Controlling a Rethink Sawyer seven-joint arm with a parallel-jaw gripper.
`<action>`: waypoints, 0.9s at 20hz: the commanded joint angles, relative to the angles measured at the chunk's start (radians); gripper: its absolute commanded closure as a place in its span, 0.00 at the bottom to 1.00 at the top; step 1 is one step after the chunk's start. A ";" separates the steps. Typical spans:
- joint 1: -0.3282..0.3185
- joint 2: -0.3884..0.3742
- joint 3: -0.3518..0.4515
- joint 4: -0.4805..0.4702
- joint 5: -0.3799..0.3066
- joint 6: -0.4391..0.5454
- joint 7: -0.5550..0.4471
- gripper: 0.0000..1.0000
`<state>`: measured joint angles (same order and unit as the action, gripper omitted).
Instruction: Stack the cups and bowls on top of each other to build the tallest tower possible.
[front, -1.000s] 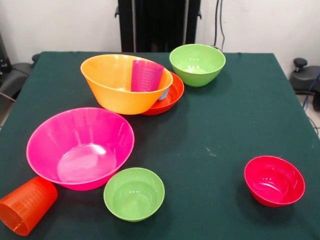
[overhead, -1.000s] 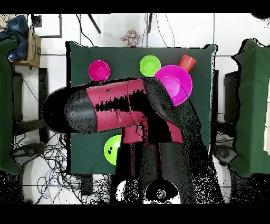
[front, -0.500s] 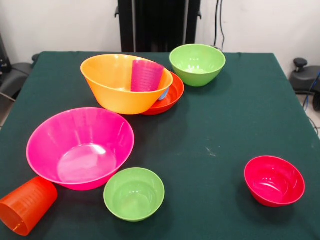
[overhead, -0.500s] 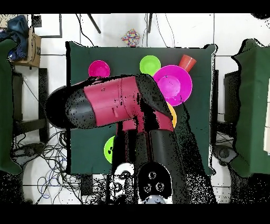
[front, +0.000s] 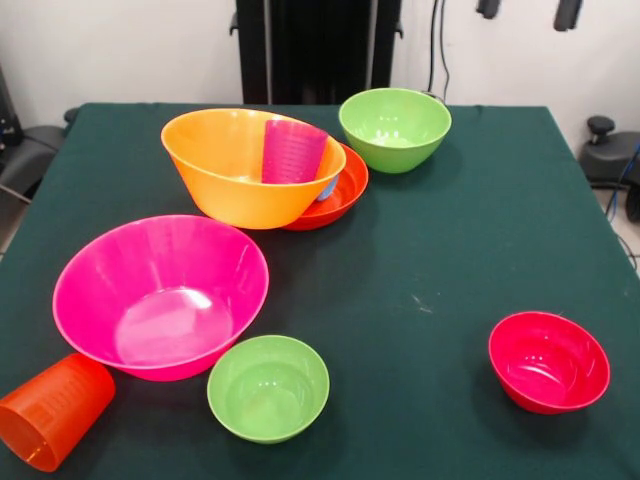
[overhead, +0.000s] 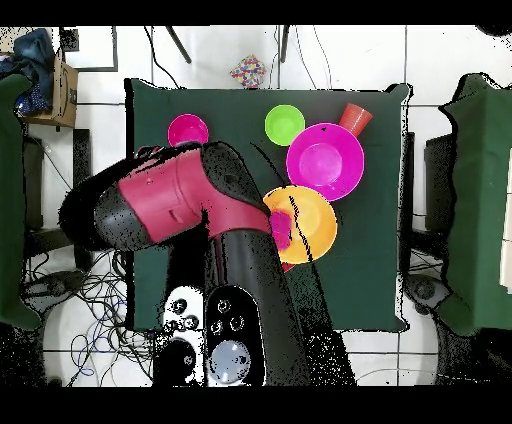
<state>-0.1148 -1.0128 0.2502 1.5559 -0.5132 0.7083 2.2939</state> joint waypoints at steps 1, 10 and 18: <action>0.041 0.084 -0.043 0.100 -0.108 -0.048 0.017 0.00; 0.079 0.130 -0.099 0.102 -0.175 -0.136 0.044 0.00; 0.087 0.150 -0.138 0.130 -0.204 -0.215 0.017 0.00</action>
<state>-0.0413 -0.9166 0.1493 1.5788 -0.6182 0.5599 2.2939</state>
